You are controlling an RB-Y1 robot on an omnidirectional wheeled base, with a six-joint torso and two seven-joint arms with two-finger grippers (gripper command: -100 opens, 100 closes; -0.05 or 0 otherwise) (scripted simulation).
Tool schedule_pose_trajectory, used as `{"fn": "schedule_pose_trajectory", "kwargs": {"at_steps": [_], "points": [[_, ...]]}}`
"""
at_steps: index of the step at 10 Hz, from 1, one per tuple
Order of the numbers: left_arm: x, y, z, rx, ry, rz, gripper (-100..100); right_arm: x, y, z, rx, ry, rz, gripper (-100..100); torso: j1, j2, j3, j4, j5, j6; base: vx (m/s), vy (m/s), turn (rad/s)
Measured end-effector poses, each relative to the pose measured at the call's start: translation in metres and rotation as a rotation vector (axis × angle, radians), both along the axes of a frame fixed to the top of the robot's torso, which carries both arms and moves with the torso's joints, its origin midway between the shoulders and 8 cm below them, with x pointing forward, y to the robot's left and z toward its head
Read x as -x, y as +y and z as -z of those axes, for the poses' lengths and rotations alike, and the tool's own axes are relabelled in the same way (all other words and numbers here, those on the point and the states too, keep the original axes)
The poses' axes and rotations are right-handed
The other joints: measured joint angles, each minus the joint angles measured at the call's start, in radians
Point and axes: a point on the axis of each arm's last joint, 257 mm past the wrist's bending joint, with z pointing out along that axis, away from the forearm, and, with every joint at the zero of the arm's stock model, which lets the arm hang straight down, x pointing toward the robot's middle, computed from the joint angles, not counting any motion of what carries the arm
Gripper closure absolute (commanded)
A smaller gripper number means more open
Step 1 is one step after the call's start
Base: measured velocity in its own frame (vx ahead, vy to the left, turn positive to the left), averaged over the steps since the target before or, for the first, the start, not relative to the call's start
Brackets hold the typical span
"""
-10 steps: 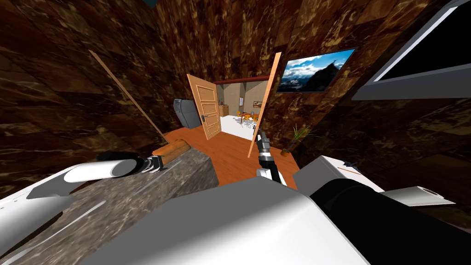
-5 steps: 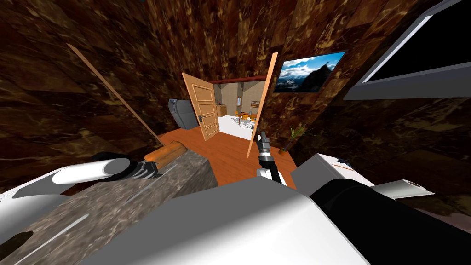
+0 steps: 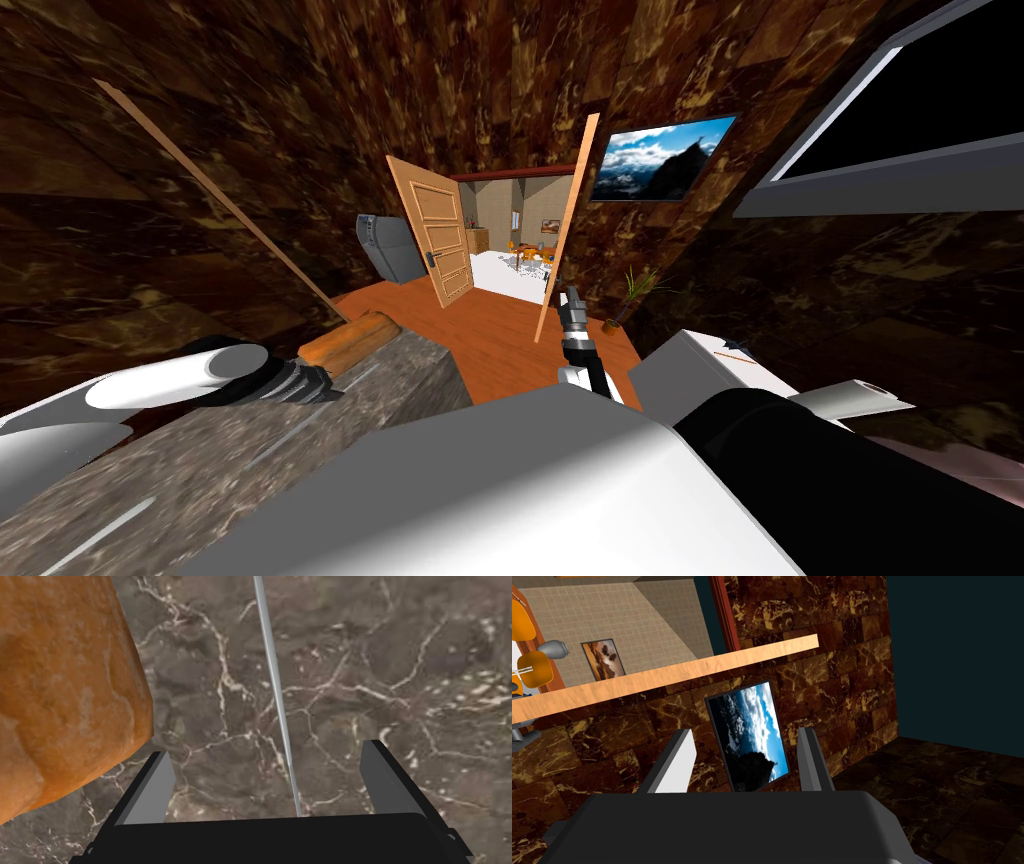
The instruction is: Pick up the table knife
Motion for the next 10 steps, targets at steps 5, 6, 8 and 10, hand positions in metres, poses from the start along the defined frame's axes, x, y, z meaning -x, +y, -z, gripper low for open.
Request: {"fn": "schedule_pose_trajectory", "kwargs": {"at_steps": [5,6,8,10], "points": [[0.031,0.001,0.012,0.095,0.107,-0.131,0,0.000,0.000,0.000,0.000,0.000,0.000,0,-0.001,0.003,0.002,0.001,0.000,0.000,0.000,0.006,-0.020],[0.031,0.001,0.012,0.095,0.107,-0.131,-100,0.000,0.000,0.000,0.000,0.000,0.000,0,-0.001,0.003,0.002,0.001,0.000,0.000,0.001,0.001,-0.012],[0.035,-0.001,0.030,0.097,0.109,-0.136,-100,0.000,0.000,0.000,0.000,0.000,0.000,0,-0.001,0.002,0.001,0.001,0.000,0.000,0.002,0.000,-0.011],[0.035,-0.001,0.031,0.096,0.107,-0.136,100,0.000,0.000,0.000,0.000,0.000,0.000,0,-0.001,0.003,0.001,0.001,0.000,0.000,0.000,0.000,0.000]]}}
